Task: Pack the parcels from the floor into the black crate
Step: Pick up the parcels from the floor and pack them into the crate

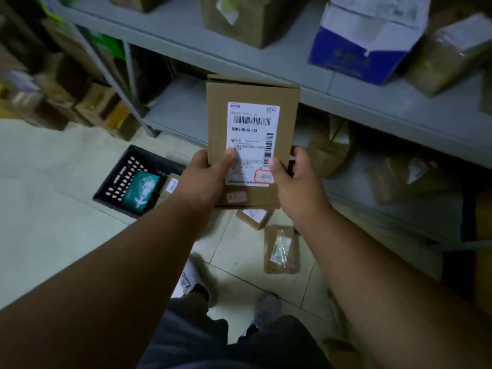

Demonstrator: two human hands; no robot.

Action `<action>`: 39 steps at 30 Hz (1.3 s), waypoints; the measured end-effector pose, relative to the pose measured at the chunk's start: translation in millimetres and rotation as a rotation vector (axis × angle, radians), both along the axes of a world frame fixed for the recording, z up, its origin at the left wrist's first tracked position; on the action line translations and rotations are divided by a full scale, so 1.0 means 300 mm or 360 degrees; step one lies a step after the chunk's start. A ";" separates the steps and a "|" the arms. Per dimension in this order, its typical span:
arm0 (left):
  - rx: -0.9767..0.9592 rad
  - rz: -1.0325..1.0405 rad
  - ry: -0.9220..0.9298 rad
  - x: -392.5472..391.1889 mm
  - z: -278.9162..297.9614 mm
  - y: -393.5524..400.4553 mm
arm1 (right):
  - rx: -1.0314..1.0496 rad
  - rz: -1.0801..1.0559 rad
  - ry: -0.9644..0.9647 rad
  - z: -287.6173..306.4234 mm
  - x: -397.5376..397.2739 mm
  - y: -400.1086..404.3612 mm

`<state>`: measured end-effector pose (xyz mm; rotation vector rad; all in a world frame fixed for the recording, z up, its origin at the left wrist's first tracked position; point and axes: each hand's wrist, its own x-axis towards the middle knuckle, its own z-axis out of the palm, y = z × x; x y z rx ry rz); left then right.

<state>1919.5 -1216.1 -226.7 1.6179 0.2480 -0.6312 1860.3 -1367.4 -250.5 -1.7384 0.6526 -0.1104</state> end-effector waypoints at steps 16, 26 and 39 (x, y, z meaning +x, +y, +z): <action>0.0038 0.0636 -0.0033 0.543 -0.097 0.748 | -0.0421 0.0506 0.0285 -0.025 0.538 0.679; 0.0340 0.0526 -0.0089 1.017 -0.381 1.122 | -0.0765 0.0749 0.0400 -0.308 1.126 1.020; 0.0758 0.0332 0.0161 1.019 -1.320 1.171 | -0.0705 0.1038 0.0682 -1.240 1.197 1.023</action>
